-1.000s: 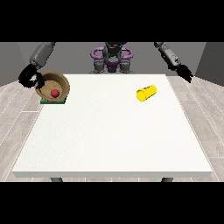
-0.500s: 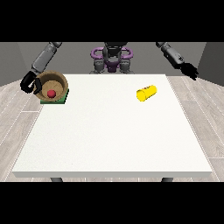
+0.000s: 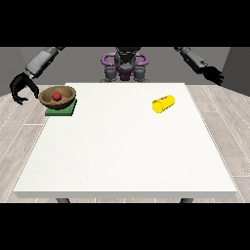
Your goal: Pick the cup and pour the ball into the bowl, then pick the bowl and place it on the pad
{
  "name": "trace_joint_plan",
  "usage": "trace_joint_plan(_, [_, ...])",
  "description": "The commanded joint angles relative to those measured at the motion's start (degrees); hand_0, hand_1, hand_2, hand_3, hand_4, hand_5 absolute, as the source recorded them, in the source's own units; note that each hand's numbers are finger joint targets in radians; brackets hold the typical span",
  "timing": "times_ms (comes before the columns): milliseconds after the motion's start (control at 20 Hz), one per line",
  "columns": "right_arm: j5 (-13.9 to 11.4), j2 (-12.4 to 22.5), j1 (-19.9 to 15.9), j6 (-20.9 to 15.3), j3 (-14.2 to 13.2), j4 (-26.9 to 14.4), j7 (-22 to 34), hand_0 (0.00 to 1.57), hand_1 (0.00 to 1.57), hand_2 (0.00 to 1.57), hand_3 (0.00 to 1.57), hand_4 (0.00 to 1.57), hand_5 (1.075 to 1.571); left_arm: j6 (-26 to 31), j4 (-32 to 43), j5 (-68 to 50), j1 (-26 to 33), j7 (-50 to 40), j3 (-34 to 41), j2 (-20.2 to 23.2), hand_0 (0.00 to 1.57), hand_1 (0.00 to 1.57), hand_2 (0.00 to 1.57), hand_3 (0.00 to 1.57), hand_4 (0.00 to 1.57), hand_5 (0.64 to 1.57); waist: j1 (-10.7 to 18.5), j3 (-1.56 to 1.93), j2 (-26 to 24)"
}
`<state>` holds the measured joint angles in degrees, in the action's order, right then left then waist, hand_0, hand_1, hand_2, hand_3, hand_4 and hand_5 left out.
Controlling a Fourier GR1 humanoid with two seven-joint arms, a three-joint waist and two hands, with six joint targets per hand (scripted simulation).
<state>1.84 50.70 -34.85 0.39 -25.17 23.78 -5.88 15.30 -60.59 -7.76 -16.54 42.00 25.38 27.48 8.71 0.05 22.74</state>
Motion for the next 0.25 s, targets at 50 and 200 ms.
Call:
trace_joint_plan(50, [1.4,2.1,-2.6,3.5,-1.2,-1.6,0.9,0.00,0.00,0.44,0.00,0.00,1.295,-0.7,-1.4,-0.7,2.3,0.5,0.2,-1.7,0.00,0.00,0.00,0.00,0.88,1.213,-0.5,0.02,-1.0])
trace_joint_plan(200, [3.5,-5.3,-4.6,6.2,-0.4,2.7,0.0,0.00,0.00,0.10,0.37,0.50,1.371,0.0,2.4,2.2,2.5,-1.3,-2.5,-1.5,0.00,0.00,0.00,0.00,0.88,1.213,-0.1,-0.07,-7.6])
